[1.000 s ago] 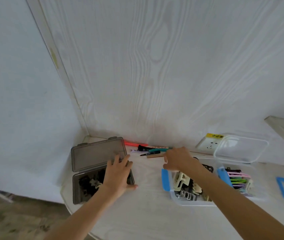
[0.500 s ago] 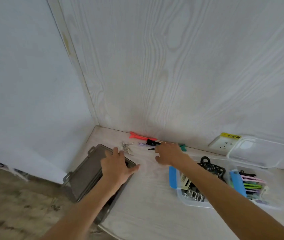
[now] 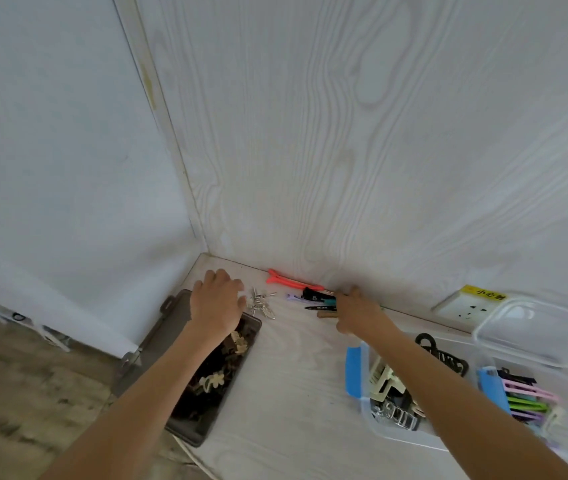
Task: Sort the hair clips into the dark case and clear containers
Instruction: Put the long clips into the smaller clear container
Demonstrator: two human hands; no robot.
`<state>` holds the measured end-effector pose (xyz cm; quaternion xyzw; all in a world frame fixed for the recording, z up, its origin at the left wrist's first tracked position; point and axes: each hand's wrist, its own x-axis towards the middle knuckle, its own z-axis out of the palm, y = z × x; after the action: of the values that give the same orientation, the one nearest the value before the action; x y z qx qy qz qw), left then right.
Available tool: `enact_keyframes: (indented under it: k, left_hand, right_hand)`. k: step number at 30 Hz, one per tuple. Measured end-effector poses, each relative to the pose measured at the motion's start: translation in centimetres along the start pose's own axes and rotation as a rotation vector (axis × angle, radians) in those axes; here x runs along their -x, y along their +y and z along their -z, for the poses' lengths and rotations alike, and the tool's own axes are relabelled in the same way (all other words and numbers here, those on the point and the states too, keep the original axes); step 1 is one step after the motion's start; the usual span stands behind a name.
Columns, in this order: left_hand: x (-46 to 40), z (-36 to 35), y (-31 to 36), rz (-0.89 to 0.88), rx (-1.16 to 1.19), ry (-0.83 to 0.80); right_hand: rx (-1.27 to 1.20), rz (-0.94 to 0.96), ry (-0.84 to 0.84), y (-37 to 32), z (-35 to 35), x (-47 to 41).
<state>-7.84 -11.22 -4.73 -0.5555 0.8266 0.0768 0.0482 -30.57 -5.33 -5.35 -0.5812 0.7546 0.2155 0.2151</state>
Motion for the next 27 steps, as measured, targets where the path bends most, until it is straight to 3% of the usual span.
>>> enact_keyframes:
  k: [3,8,15,22,27]
  left_hand:
    - [-0.9,0.5,-0.3,-0.109,0.153,0.037]
    - [-2.9,-0.1,0.8,0.037,0.128,-0.311]
    - [-3.4,-1.3,2.4,0.086,0.172,-0.305]
    - [-3.3,-1.2,2.5,0.009,0.240,-0.376]
    - [-3.0,0.1,3.9,-0.109,0.372,-0.216]
  right_hand:
    - [-0.023,0.049,0.083,0.2,-0.5,-0.3]
    - [0.090,0.085,0.061,-0.1,-0.9,-0.9]
    - [0.049,0.144,0.062,0.1,-0.9,-1.5]
    - [-0.184,0.185,0.034,0.5,0.0,-1.6]
    - [-0.278,0.307,-0.028,0.7,1.2,-0.9]
